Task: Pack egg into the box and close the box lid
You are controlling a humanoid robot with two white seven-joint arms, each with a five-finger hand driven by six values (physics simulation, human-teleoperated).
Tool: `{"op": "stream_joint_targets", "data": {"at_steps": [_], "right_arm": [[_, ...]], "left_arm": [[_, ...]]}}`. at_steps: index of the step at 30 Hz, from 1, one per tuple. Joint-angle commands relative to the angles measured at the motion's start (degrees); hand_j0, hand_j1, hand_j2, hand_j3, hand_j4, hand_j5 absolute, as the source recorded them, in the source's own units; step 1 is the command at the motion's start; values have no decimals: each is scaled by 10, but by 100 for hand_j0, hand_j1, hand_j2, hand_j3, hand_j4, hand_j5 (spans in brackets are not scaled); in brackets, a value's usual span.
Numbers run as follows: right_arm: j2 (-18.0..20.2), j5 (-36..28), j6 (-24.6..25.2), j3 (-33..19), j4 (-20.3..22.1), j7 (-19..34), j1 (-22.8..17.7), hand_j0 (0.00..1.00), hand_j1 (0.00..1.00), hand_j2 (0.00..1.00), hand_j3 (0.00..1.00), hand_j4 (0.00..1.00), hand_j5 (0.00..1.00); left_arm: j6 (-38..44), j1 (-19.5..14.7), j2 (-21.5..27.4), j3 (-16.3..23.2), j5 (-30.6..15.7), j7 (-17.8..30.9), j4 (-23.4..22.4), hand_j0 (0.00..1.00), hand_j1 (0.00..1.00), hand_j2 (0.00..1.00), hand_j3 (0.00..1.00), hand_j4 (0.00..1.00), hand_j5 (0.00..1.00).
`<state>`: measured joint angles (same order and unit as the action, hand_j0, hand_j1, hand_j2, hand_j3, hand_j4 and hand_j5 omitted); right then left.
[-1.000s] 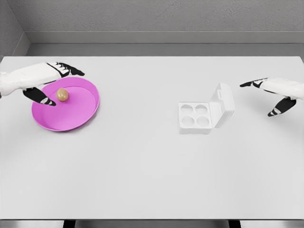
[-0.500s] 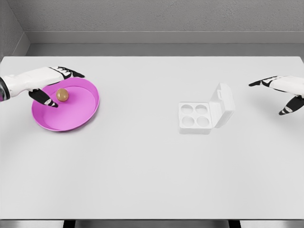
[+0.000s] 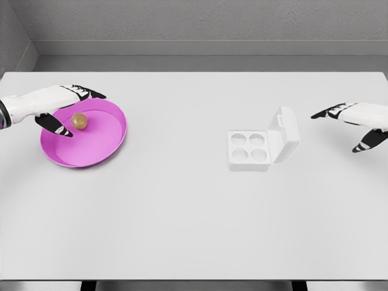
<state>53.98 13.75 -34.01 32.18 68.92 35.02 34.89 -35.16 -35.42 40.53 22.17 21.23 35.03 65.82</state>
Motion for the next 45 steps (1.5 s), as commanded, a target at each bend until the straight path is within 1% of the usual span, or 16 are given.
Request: {"op": "stream_joint_targets", "data": {"at_steps": [1, 2, 3, 5, 10, 14, 16, 18, 20, 22, 24, 26, 27, 29, 39, 45], "right_arm": [[1, -3, -10, -1, -1, 0, 0, 100, 100, 100, 100, 100, 100], [1, -3, -10, -1, -1, 0, -1, 100, 100, 100, 100, 100, 100], [0, -3, -10, -1, -2, 0, -1, 100, 100, 100, 100, 100, 100], [0, -3, -10, -1, -2, 0, -1, 100, 100, 100, 100, 100, 100], [1, -4, -10, -1, -5, 0, -1, 100, 100, 100, 100, 100, 100], [1, -4, -10, -1, -5, 0, 0, 100, 100, 100, 100, 100, 100], [0, -4, -10, -1, -5, 0, 0, 100, 100, 100, 100, 100, 100], [-1, -4, -10, -1, -7, 0, 0, 100, 100, 100, 100, 100, 100], [-2, -3, -10, -1, -18, 0, 2, 100, 100, 100, 100, 100, 100], [-2, -3, -10, -1, -18, 0, 2, 100, 100, 100, 100, 100, 100], [-4, -4, -10, -1, -18, 0, 2, 100, 100, 100, 100, 100, 100], [-4, -3, -10, -1, -18, 0, 2, 100, 100, 100, 100, 100, 100], [-4, -3, -10, -1, -18, 0, 2, 100, 100, 100, 100, 100, 100], [-4, -4, -10, -1, -18, 0, 2, 100, 100, 100, 100, 100, 100], [-5, -4, -10, -1, -19, 0, 3, 100, 100, 100, 100, 100, 100], [-5, -3, -10, -2, -27, 0, 4, 100, 100, 100, 100, 100, 100]], "left_arm": [[2, 0, 3, -1, -3, 0, -1, 100, 100, 100, 100, 100, 100], [2, -1, 5, -1, -2, 0, -3, 100, 100, 100, 100, 100, 100], [2, -1, 4, -2, -2, 0, -20, 100, 100, 100, 100, 100, 100], [2, -19, -5, 0, -2, 0, -67, 100, 100, 100, 100, 100, 100], [2, -23, -18, -1, -2, 0, -72, 100, 100, 100, 100, 100, 100], [2, -23, -31, 2, 1, 0, -89, 100, 100, 100, 100, 100, 100], [2, -32, -30, 2, 6, 0, -90, 100, 100, 100, 100, 100, 100], [2, -33, -31, 2, 14, 0, -100, 100, 100, 100, 100, 100, 100], [2, -34, -32, 2, 15, 0, -102, 100, 100, 100, 100, 100, 100], [2, -34, -31, 0, 15, 0, -103, 100, 100, 100, 100, 100, 100], [2, -35, -32, 0, 15, 0, -119, 100, 100, 100, 100, 100, 100], [2, -44, -37, 1, 16, 0, -134, 100, 100, 100, 100, 100, 100], [2, -45, -39, 1, 16, 0, -135, 99, 99, 99, 99, 99, 99], [2, -45, -40, 2, 16, 0, -134, 94, 94, 94, 94, 94, 94], [2, -45, -39, 4, 22, 0, -135, 93, 93, 93, 93, 93, 93], [2, -45, -43, 2, 29, 0, -137, 92, 92, 92, 92, 92, 92]]}}
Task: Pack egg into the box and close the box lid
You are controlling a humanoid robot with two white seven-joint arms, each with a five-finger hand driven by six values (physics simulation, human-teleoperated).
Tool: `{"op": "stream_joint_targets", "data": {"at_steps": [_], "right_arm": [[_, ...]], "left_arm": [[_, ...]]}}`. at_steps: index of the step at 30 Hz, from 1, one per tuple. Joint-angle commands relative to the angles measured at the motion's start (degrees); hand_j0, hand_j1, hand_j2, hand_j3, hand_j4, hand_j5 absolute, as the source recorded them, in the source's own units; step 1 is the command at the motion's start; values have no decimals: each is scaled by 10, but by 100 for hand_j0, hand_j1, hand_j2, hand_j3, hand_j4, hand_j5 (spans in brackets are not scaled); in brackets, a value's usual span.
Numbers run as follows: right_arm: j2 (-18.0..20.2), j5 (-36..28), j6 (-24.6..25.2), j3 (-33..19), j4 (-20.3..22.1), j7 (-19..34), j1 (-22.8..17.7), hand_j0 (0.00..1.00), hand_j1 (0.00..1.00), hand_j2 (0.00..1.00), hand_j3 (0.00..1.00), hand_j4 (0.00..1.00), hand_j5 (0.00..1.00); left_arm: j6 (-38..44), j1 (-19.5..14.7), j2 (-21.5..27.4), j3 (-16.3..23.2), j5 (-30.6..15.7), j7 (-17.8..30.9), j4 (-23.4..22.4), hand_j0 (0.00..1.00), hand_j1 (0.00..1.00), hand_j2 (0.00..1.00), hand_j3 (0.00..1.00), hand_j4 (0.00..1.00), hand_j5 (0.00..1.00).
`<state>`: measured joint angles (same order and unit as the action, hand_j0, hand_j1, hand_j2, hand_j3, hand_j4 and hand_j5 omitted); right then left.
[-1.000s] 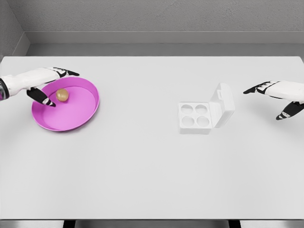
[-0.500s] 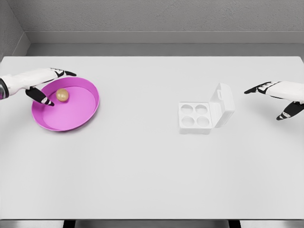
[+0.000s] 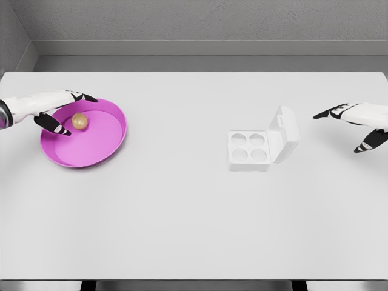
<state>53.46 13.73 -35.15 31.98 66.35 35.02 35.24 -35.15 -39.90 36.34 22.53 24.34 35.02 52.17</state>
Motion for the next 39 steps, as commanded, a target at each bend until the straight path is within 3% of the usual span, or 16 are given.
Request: {"op": "stream_joint_targets", "data": {"at_steps": [1, 39], "right_arm": [[0, -4, 1, 0, -2, 0, 0, 100, 100, 100, 100, 100, 100], [-4, -4, 1, 1, -3, 0, 1, 100, 100, 100, 100, 100, 100]], "left_arm": [[2, 0, -1, -1, -3, 0, -1, 92, 92, 92, 92, 92, 92], [2, -10, -25, -5, 25, 0, -33, 88, 88, 88, 88, 88, 88]]}}
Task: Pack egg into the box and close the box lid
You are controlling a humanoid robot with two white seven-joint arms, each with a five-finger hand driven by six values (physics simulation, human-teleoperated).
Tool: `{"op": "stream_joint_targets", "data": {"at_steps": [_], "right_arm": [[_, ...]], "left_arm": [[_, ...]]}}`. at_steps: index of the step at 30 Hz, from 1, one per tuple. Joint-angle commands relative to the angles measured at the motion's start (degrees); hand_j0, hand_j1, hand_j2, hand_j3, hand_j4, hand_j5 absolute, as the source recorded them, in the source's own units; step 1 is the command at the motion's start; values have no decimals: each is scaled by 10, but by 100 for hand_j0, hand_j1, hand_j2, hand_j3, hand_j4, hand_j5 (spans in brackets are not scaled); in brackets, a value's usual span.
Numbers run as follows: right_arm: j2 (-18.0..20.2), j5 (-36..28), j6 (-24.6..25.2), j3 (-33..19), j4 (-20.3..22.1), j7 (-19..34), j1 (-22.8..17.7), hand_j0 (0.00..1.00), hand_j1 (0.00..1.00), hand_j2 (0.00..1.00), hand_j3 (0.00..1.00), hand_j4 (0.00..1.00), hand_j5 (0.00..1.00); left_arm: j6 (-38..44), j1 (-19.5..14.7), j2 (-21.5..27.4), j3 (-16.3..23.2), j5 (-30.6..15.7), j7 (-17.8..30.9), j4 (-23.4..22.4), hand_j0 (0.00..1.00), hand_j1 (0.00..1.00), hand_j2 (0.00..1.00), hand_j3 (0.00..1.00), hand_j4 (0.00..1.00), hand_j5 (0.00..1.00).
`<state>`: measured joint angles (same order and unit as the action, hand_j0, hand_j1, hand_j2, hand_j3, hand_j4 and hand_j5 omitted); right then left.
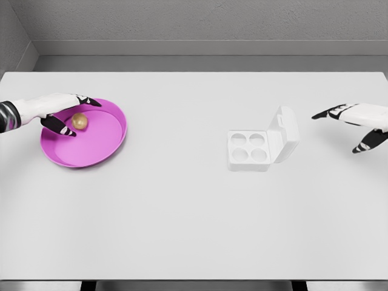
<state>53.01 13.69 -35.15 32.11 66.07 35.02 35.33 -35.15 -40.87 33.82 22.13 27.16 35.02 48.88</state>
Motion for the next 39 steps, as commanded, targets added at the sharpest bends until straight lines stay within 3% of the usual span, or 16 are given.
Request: {"op": "stream_joint_targets", "data": {"at_steps": [1, 22, 26, 39], "right_arm": [[1, -3, 1, -1, -1, 0, 0, 100, 100, 100, 100, 100, 100], [3, -3, 1, -5, -2, 0, -1, 100, 100, 100, 100, 100, 100], [3, -3, 1, -5, -2, 0, -1, 100, 100, 100, 100, 100, 100], [3, -3, 1, -5, -2, 0, -1, 100, 100, 100, 100, 100, 100]], "left_arm": [[2, 0, 0, -1, -4, 0, 0, 88, 88, 88, 88, 88, 88], [2, 1, 1, 0, -3, 0, -1, 88, 88, 88, 88, 88, 88], [2, 2, 2, 0, -2, 0, -2, 79, 79, 79, 79, 79, 79], [2, 4, 3, 5, -2, 0, -7, 65, 65, 65, 65, 65, 65]]}}
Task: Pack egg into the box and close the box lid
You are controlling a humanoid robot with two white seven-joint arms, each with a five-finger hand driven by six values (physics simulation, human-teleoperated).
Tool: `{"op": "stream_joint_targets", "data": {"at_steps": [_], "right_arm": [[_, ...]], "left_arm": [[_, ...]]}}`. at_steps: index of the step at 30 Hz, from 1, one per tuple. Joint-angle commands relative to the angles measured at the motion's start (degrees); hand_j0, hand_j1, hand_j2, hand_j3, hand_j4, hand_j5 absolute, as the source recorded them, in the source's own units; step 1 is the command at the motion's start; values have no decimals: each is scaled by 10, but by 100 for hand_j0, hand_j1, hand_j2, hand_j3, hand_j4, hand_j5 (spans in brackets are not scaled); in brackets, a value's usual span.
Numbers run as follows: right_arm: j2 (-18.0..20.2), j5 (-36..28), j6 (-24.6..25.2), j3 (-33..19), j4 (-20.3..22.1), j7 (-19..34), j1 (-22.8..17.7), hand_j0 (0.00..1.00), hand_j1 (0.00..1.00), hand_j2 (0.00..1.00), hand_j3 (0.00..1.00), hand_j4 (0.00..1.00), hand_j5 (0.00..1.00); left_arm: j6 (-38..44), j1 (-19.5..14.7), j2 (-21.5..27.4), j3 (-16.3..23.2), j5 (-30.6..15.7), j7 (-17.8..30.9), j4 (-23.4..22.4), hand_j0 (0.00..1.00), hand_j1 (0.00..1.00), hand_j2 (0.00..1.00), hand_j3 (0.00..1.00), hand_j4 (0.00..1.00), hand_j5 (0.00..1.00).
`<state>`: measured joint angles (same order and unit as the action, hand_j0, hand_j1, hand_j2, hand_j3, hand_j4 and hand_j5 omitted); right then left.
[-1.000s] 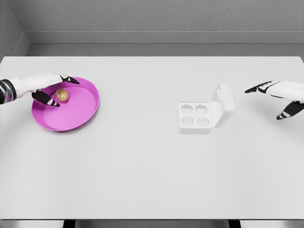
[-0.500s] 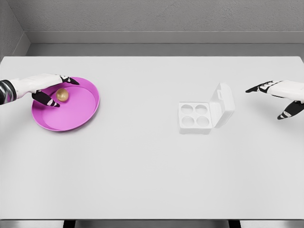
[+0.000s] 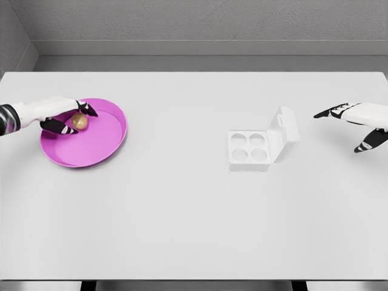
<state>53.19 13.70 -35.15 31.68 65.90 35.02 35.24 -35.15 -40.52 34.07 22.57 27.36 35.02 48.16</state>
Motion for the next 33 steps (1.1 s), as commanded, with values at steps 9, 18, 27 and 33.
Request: {"op": "stream_joint_targets", "data": {"at_steps": [9, 18, 27, 33], "right_arm": [[1, -3, 1, 0, 0, 0, 0, 100, 100, 100, 100, 100, 100], [2, -2, 1, -1, 0, 0, 0, 100, 100, 100, 100, 100, 100], [2, -2, 1, -1, 0, 0, 1, 100, 100, 100, 100, 100, 100], [2, -2, 1, -1, 0, 0, 0, 100, 100, 100, 100, 100, 100]], "left_arm": [[2, 2, 2, 1, -4, 0, 0, 58, 58, 58, 58, 58, 58], [2, 4, 3, 1, -5, 0, 1, 50, 50, 50, 50, 50, 50], [2, 7, 3, 1, -6, 0, 46, 49, 49, 49, 49, 49, 49], [2, 7, 2, -4, -8, 0, 83, 49, 49, 49, 49, 49, 49]]}}
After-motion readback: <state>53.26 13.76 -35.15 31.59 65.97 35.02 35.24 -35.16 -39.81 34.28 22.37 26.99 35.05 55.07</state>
